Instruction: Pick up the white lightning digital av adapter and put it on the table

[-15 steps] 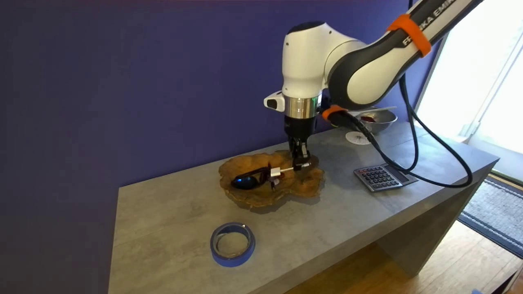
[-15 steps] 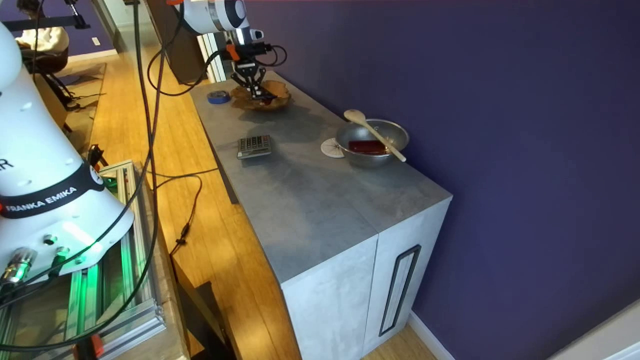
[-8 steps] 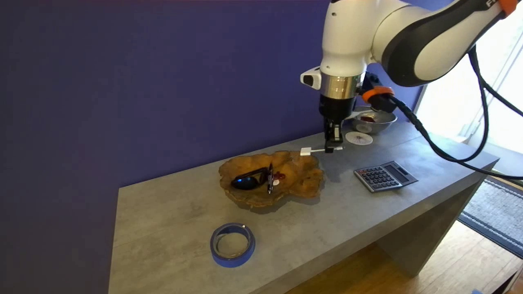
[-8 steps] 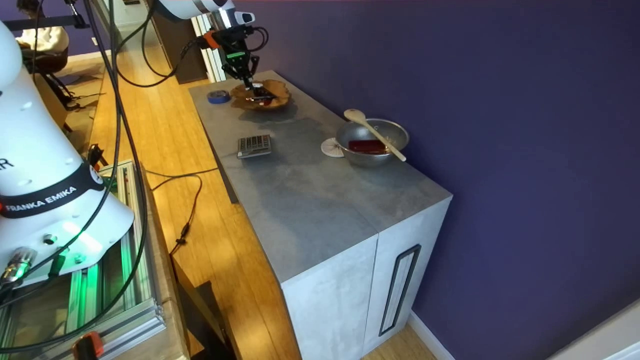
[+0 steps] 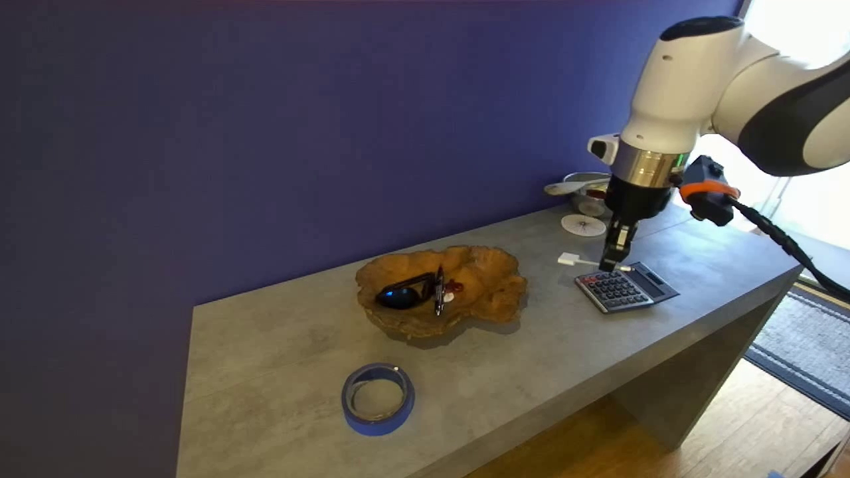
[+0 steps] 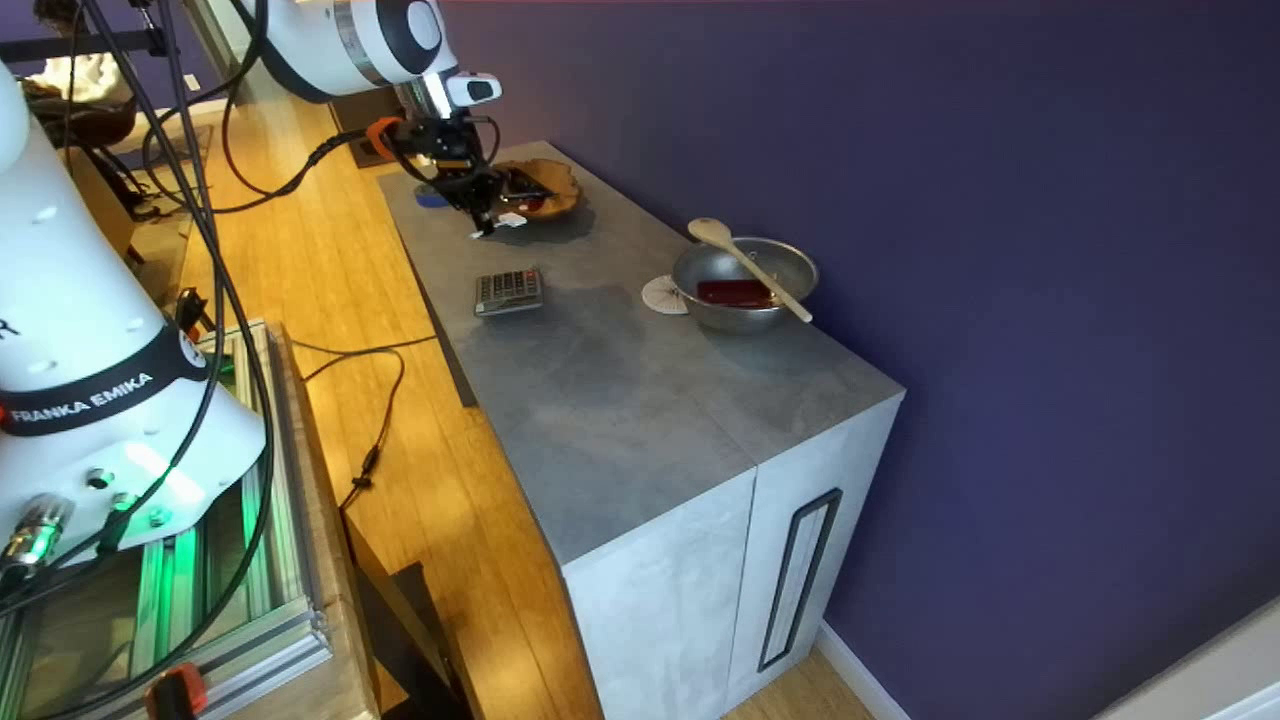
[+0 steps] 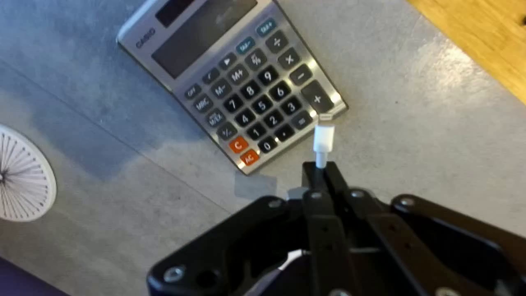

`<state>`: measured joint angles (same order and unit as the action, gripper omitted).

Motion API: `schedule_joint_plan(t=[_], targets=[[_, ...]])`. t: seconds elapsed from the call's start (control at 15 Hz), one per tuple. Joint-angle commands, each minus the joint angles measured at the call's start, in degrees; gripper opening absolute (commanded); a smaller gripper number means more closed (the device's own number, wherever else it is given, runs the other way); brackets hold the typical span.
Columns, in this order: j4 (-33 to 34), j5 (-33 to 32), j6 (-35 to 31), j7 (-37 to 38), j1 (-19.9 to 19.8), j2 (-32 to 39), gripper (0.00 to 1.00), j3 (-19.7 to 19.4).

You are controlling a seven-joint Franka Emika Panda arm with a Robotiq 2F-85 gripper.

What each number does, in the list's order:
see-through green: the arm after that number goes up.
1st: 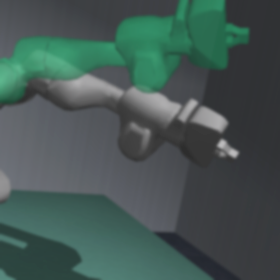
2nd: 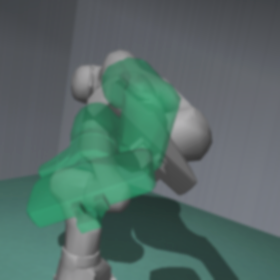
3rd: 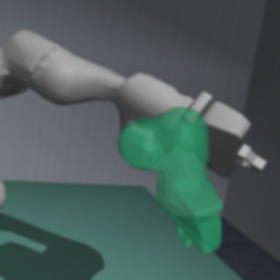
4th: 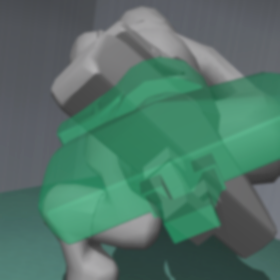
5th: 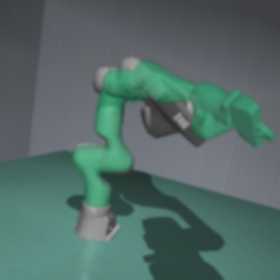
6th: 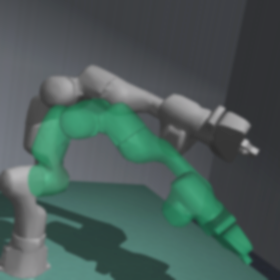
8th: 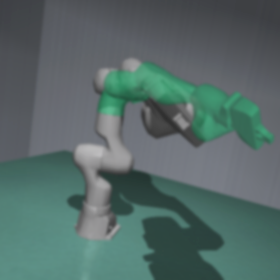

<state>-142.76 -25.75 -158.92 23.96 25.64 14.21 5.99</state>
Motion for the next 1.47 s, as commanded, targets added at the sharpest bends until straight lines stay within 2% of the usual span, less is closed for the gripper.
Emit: schedule_joint_plan(t=[0.0,0.07,0.13,0.2,0.33,0.47,0.53,0.6,0.73,0.8,1.0,1.33,1.4], targets=[[-2.9,-6.8,-8.7,13.8,3.4,0.1,0.01,-5.8],[-1.3,-8.5,-8.8,17.5,7.6,-0.2,0.01,-9.7],[-0.1,-10.5,-10.1,21.4,10.0,0.0,0.01,-11.7],[2.0,-11.2,-8.1,25.3,12.9,0.7,0.01,-13.2],[5.6,-10.8,-0.3,32.0,16.0,3.0,0.01,-13.5],[7.1,-7.3,6.5,34.2,17.1,4.5,0.01,-12.1],[8.5,-4.5,10.2,33.7,14.1,5.9,0.01,-7.8],[9.4,-1.2,11.2,31.2,12.8,7.4,0.01,-5.6],[11.5,1.1,6.6,28.8,11.1,10.7,0.01,-3.3],[12.3,1.2,3.5,28.4,10.6,12.1,0.01,-3.0],[14.4,0.6,-3.6,28.1,11.1,15.5,0.01,-5.2],[15.8,5.8,-5.9,24.2,10.1,18.3,0.01,-5.7],[16.1,7.0,-6.6,23.0,9.6,18.7,0.29,-5.4]])
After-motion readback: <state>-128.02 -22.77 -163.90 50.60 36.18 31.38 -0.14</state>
